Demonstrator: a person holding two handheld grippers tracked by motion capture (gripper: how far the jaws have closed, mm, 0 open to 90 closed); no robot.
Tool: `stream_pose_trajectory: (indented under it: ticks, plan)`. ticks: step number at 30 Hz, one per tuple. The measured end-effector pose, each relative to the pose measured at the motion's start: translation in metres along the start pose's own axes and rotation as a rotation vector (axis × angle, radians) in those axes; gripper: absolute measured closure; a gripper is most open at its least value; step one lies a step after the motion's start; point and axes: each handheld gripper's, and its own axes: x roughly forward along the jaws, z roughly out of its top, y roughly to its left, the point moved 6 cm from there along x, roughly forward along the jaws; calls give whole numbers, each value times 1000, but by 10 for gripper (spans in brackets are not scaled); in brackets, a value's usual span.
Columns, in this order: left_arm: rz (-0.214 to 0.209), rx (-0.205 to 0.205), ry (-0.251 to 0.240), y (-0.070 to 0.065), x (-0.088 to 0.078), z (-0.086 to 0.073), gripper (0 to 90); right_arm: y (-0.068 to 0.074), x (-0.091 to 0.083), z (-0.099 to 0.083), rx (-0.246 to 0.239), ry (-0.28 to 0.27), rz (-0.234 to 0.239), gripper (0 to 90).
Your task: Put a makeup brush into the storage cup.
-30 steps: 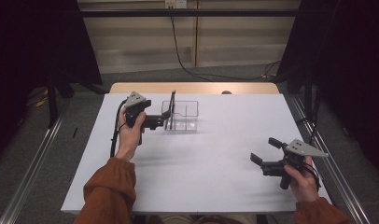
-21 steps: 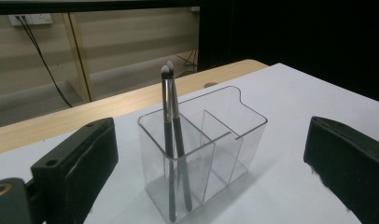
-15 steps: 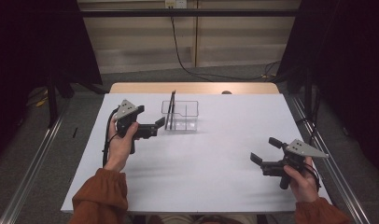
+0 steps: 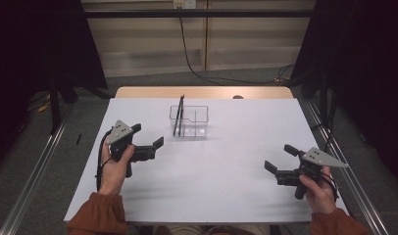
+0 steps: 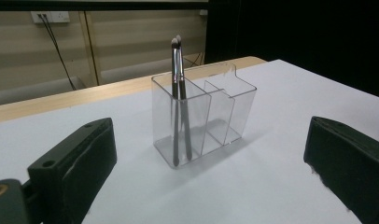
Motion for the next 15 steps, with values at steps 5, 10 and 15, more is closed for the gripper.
stream_pose_trajectory:
  ticks: [5,10,15]
  plan:
    - [-7,-1,-11,-7,-10,-6,24,0,-1,-1,-2,1,-7,0]
    - [-8,13,2,-10,-22,-15,24,-1,-4,-2,-7,-3,-10,0]
    - [7,12,8,-13,-30,-27,25,-1,-5,-3,-3,-3,-17,0]
